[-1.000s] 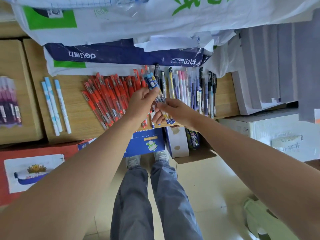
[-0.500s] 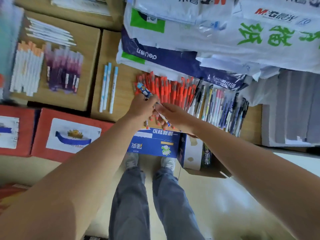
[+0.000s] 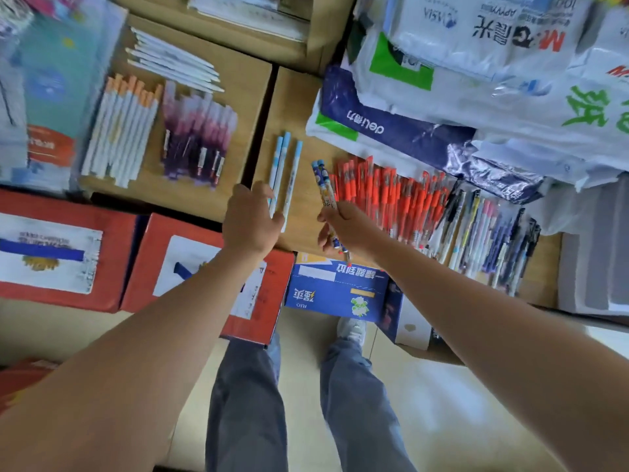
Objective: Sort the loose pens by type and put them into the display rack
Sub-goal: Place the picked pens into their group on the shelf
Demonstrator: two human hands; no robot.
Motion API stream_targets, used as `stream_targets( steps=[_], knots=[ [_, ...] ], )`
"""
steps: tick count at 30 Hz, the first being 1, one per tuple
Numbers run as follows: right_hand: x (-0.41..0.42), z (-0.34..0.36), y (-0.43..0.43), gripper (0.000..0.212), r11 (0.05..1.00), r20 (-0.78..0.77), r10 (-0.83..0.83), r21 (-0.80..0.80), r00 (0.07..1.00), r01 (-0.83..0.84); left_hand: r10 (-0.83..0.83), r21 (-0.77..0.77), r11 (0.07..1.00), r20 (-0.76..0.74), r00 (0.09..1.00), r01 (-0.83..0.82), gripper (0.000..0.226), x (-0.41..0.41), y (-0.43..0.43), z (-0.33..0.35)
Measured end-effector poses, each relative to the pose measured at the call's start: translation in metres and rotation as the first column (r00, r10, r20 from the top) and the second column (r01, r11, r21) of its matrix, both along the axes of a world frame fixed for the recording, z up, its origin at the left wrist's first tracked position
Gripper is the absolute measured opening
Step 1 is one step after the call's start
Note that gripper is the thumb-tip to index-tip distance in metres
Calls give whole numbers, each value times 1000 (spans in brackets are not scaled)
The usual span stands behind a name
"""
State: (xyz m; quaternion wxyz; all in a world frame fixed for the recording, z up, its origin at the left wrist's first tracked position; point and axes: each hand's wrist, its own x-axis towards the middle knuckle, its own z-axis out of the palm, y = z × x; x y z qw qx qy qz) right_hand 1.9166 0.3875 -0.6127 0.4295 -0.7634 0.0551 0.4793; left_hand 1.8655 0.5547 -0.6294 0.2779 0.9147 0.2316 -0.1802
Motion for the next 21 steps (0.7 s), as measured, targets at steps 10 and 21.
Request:
stream_targets(
  steps=[10, 21],
  knots=[
    [6, -53, 48, 30, 929, 256, -43, -345, 966, 133, -153, 70, 986, 51, 987, 150, 62, 37, 5, -40],
    [-5, -64, 63, 23, 875, 376, 140, -481, 916, 64, -183, 1, 983, 120, 976, 184, 46, 35, 36, -61]
  ],
)
